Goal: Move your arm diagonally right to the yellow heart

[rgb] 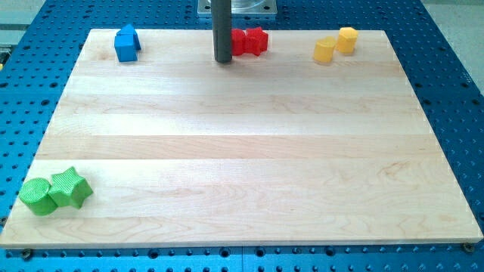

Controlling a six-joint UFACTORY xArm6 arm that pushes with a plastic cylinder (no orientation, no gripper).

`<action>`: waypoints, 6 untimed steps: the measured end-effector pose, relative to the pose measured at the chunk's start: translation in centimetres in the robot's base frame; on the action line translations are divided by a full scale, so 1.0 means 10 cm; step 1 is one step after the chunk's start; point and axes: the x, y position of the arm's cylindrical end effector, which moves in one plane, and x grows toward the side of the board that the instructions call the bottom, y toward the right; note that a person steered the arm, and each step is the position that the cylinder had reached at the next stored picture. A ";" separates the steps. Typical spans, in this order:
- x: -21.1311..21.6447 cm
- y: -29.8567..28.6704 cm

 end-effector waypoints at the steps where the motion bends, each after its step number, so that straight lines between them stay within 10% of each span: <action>1: 0.00 0.00; 6: 0.82 0.93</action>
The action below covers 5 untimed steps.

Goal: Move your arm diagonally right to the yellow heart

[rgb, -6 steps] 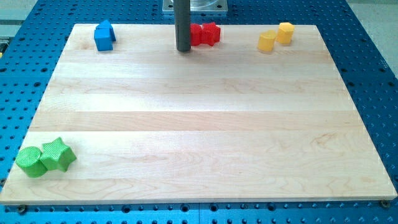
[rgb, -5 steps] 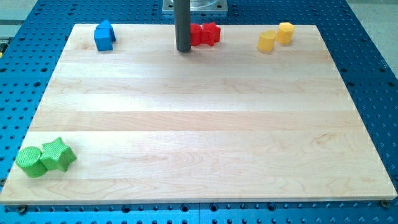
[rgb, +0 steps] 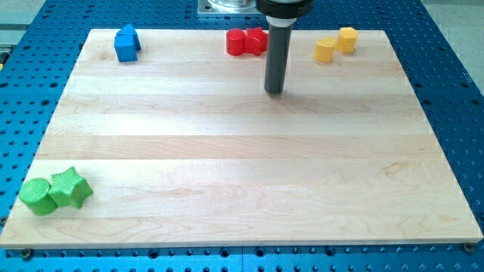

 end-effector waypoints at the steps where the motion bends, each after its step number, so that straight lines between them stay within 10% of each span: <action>1: 0.00 -0.11; 5: -0.01 -0.01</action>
